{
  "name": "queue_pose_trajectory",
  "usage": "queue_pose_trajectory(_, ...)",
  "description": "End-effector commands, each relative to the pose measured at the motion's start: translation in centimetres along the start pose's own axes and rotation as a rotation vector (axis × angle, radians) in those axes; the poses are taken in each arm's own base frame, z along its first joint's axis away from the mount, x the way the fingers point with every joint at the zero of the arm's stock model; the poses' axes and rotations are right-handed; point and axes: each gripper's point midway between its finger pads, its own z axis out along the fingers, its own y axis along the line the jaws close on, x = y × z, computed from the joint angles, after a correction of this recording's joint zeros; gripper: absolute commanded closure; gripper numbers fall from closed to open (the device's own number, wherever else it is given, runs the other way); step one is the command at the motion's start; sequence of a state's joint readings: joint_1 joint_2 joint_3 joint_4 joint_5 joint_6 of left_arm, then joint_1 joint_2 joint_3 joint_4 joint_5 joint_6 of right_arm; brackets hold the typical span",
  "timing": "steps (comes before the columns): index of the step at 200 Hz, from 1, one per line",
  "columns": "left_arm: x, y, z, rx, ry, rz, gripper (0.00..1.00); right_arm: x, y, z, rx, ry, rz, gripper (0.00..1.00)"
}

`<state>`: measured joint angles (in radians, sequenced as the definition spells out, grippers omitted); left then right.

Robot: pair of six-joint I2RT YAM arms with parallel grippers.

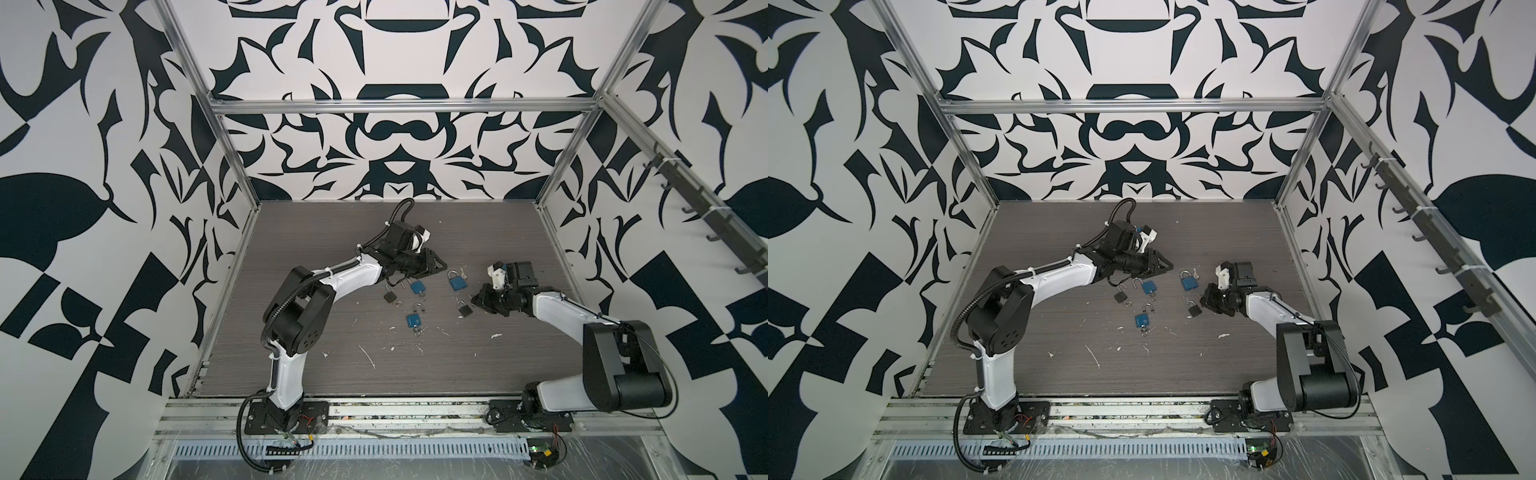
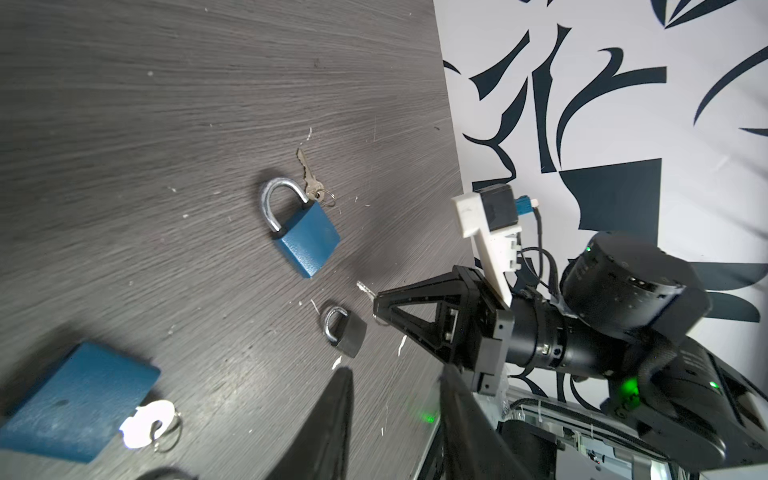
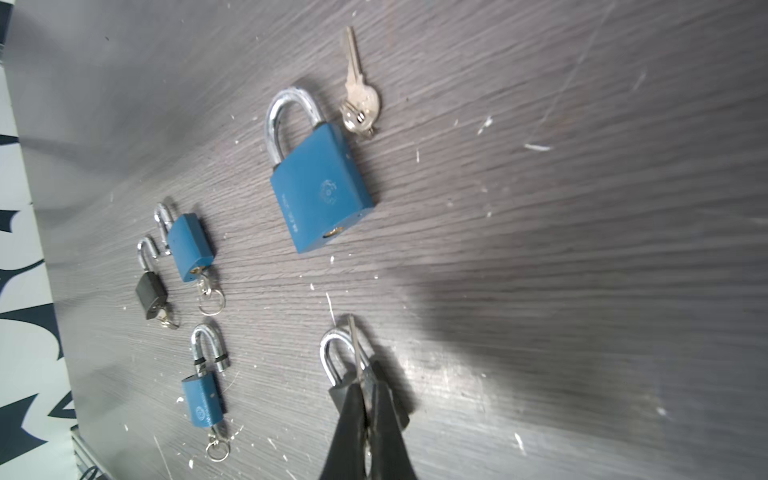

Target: Lock with the key

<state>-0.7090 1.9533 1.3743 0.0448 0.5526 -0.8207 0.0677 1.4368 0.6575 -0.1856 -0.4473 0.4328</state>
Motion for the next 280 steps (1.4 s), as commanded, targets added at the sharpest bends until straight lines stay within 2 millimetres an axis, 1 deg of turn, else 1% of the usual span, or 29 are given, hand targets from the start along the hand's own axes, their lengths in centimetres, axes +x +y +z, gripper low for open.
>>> queue_pose_trajectory(1,0.2,0.2,-0.5,0.008,-0.010,-0.012,0.62,-1.3,0.3,-0.1,0.035,-0.023,-0.048,0.98)
queue_pose_trajectory(30,0.4,0.9,-0.6,0.006,-0.011,-0.030,0.62,-1.0,0.1,0.2,0.065,-0.009,-0.060,0.92)
queue_pose_trajectory(48,0.4,0.9,-0.6,0.012,-0.010,-0.036,0.62,-1.0,-0.3,0.1,0.096,-0.010,-0.060,0.87)
queue_pose_trajectory(90,0.1,1.2,-0.9,0.013,-0.016,-0.043,0.62,-0.7,-0.4,0.2,0.115,0.003,-0.068,0.78)
queue_pose_trajectory(115,0.1,1.3,-1.2,0.012,-0.023,-0.043,0.62,-0.9,-0.3,-0.3,0.142,-0.010,-0.082,0.77)
queue_pose_trajectory(133,0.0,1.4,-1.5,0.007,-0.035,-0.043,0.62,-1.1,0.3,-1.2,0.152,-0.036,-0.097,0.77)
queue_pose_trajectory(156,-0.5,1.7,-2.7,0.001,-0.062,-0.039,0.62,-1.5,1.8,-2.6,0.157,-0.074,-0.142,0.77)
queue_pose_trajectory(166,-0.8,1.9,-3.5,-0.003,-0.084,-0.033,0.62,-1.3,3.0,-3.0,0.154,-0.087,-0.183,0.77)
queue_pose_trajectory(177,-1.2,2.1,-4.7,-0.013,-0.114,-0.027,0.62,-1.3,4.1,-3.4,0.160,-0.108,-0.227,0.77)
queue_pose_trajectory(183,-1.5,2.4,-5.4,-0.022,-0.134,-0.024,0.62,-1.2,4.8,-3.5,0.157,-0.117,-0.249,0.79)
queue_pose_trajectory(199,-2.0,3.1,-7.7,-0.053,-0.192,-0.019,0.62,-0.9,7.2,-3.5,0.126,-0.137,-0.316,0.80)
queue_pose_trajectory(217,-2.1,4.1,-10.2,-0.097,-0.243,-0.019,0.61,-0.5,10.1,-3.0,0.098,-0.154,-0.405,0.79)
queue_pose_trajectory(234,-2.0,5.2,-12.3,-0.138,-0.269,-0.021,0.61,-0.8,12.0,-2.4,0.099,-0.181,-0.471,0.75)
queue_pose_trajectory(253,-1.7,6.4,-14.3,-0.180,-0.288,-0.033,0.61,-1.1,13.5,-1.2,0.092,-0.186,-0.509,0.69)
queue_pose_trajectory(268,-1.4,7.3,-15.7,-0.202,-0.313,-0.044,0.61,-1.4,14.2,-0.1,0.091,-0.168,-0.523,0.66)
queue_pose_trajectory(280,-1.2,7.8,-16.7,-0.210,-0.333,-0.056,0.61,-1.4,14.9,1.1,0.093,-0.147,-0.544,0.63)
